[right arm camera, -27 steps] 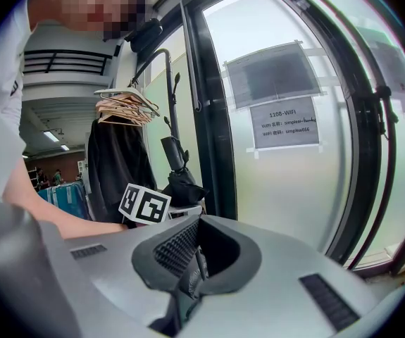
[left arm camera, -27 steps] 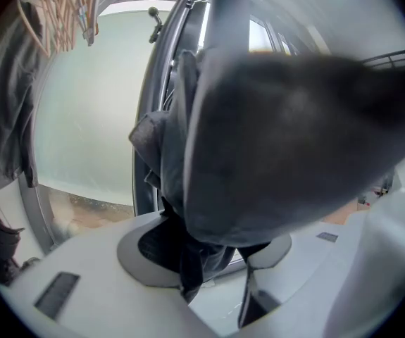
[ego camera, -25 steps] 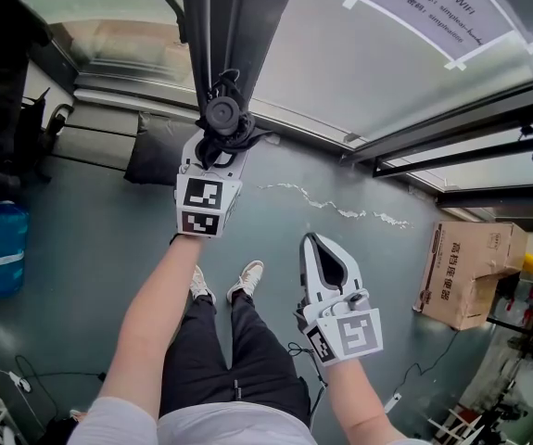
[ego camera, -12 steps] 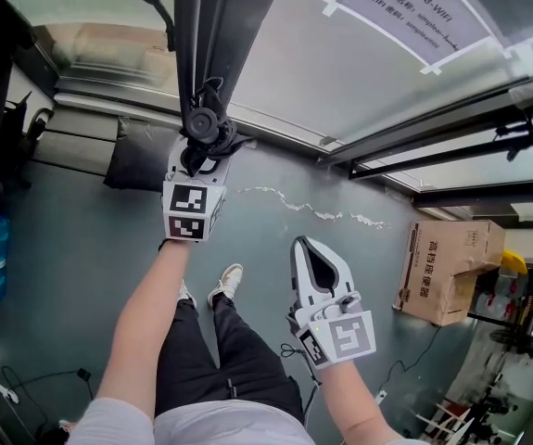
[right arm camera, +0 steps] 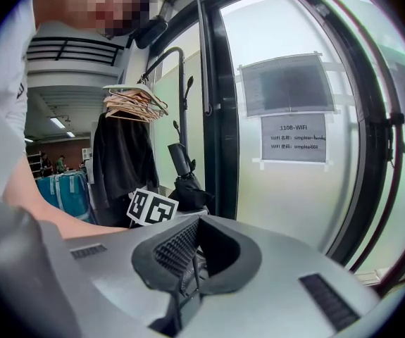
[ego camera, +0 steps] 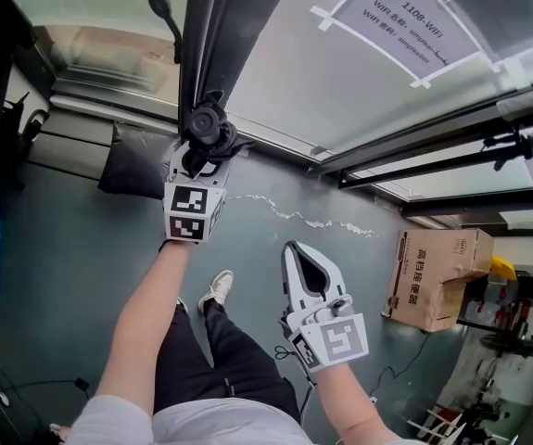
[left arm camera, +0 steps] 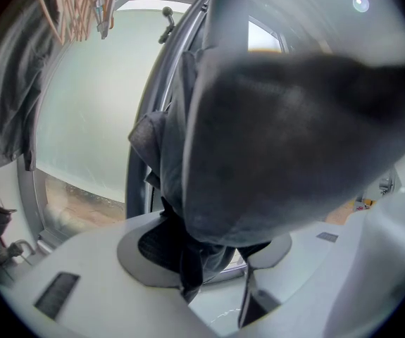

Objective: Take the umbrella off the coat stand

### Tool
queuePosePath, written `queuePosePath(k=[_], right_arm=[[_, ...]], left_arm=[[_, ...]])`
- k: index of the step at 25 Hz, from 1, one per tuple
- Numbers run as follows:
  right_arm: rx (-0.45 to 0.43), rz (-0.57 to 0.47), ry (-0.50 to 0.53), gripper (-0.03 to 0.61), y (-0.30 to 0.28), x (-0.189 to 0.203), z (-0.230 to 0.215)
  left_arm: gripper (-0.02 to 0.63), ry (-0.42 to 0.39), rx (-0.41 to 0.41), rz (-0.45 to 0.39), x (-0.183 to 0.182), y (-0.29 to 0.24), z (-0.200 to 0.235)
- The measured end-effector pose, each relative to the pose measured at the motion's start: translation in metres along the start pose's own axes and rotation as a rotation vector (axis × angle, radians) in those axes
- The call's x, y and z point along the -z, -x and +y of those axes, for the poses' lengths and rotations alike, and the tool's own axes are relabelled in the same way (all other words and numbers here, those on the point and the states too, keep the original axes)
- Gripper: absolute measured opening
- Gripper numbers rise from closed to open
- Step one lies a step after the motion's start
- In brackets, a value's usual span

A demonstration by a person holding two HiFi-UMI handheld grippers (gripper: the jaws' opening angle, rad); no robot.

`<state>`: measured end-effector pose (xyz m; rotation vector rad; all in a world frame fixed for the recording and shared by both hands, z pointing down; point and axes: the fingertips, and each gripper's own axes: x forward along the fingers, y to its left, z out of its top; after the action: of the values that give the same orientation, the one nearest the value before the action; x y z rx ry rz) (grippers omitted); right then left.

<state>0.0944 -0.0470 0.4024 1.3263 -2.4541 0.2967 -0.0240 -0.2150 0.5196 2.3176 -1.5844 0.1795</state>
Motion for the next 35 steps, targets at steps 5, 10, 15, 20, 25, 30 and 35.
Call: queuePosePath(k=[5, 10, 15, 20, 25, 30, 35], right_arm=[[0.016, -0.003, 0.015, 0.017, 0.005, -0.011, -0.006], [0.034, -0.016, 0.033, 0.017, 0.011, -0.027, -0.014], [0.034, -0.033, 0.038, 0.017, 0.008, -0.041, -0.018], [0.016, -0.042, 0.025, 0.017, -0.001, -0.044, -0.018], [0.004, -0.044, 0.003, 0.017, -0.011, -0.044, -0.015], [-0.006, -0.044, -0.013, 0.017, -0.022, -0.042, -0.016], [-0.022, -0.049, -0.025, 0.017, -0.032, -0.043, -0.018]], left_arm=[[0.233, 0.012, 0.003, 0.014, 0.001, 0.002, -0.001], [0.233, 0.016, 0.002, 0.029, 0.000, 0.004, -0.002], [0.233, 0.002, -0.002, 0.046, -0.002, 0.006, 0.001], [0.233, -0.005, -0.005, 0.048, -0.008, 0.003, 0.002], [0.233, -0.015, -0.001, 0.055, -0.009, 0.003, 0.005], [0.233, -0.010, 0.009, 0.050, -0.013, 0.003, 0.006], [0.233, 0.004, 0.005, 0.059, -0.014, 0.008, 0.007]])
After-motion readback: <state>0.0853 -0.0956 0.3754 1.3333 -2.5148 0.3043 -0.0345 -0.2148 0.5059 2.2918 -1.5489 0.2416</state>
